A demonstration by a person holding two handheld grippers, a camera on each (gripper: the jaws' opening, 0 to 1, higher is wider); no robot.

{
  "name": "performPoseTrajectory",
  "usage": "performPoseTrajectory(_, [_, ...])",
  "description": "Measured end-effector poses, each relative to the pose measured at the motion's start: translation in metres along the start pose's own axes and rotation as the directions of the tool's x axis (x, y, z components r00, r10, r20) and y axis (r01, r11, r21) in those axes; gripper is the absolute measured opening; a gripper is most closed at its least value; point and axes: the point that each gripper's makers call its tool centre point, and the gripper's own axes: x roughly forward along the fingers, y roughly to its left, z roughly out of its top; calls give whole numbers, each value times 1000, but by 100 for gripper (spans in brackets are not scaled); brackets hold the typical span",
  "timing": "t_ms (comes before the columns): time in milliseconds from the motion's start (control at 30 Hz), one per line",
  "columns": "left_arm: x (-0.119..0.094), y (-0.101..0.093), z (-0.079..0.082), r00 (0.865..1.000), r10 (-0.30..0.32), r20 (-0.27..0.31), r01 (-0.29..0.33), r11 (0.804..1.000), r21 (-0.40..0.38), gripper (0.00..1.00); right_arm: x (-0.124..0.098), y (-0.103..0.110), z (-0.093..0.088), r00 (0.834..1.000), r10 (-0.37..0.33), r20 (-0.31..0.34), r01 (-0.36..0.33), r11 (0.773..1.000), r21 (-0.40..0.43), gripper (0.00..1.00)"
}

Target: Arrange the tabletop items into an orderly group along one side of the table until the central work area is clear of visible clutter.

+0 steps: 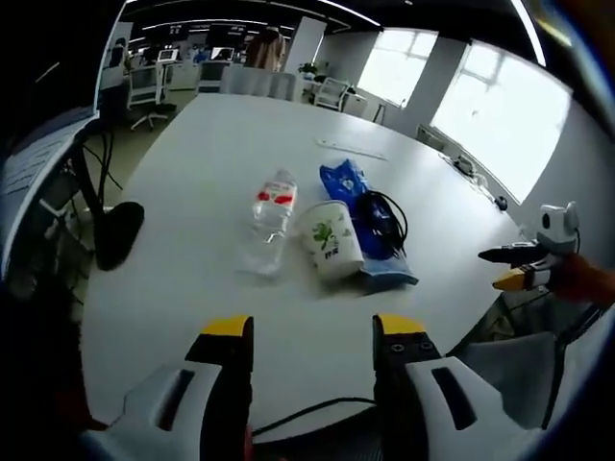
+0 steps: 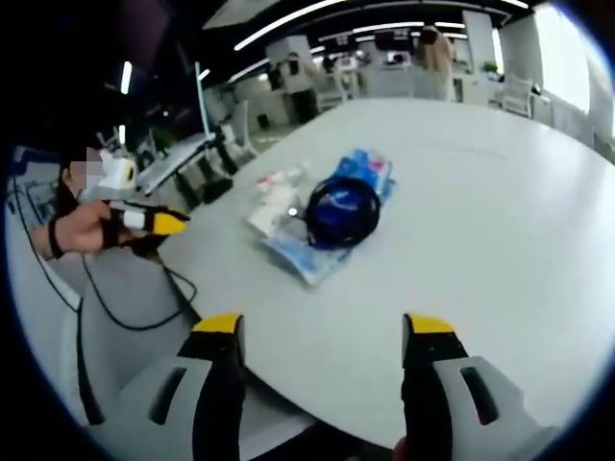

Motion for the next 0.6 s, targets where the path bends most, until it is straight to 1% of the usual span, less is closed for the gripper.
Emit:
performPoseTrajectory(133, [4, 6, 8, 1000, 0, -10, 0, 1000, 4, 48, 0, 3, -6, 1000, -13, -12, 13, 1000, 4, 64])
performPoseTrajectory(233, [9, 9, 13, 1000, -4, -20, 4, 1000, -5, 47, -1, 5, -6, 1000, -25, -5, 25, 1000, 17, 64])
performPoseTrajectory(300, [12, 14, 17, 999, 4, -32, -5, 1000, -18, 45, -2, 5, -6, 999, -34, 0, 34, 999, 27, 64])
performPoseTrajectory(400, [18, 21, 22, 999, 4, -45, -7, 998, -68, 44, -2, 6, -6, 999, -46, 11, 46, 998, 44, 63])
performPoseTrajectory(467, [23, 23, 28, 998, -3, -55, 0, 998, -60, 45, -2, 6, -6, 999, -51, 16, 51, 997, 50, 63])
performPoseTrajectory(533, [27, 25, 33, 997, 5, -75, -7, 1000, -26, 44, -2, 6, -5, 998, -58, 22, 57, 997, 61, 63])
performPoseTrajectory(600, [31, 26, 39, 996, 4, -86, -5, 1000, -8, 44, -2, 5, -6, 998, -63, 25, 61, 996, 70, 63])
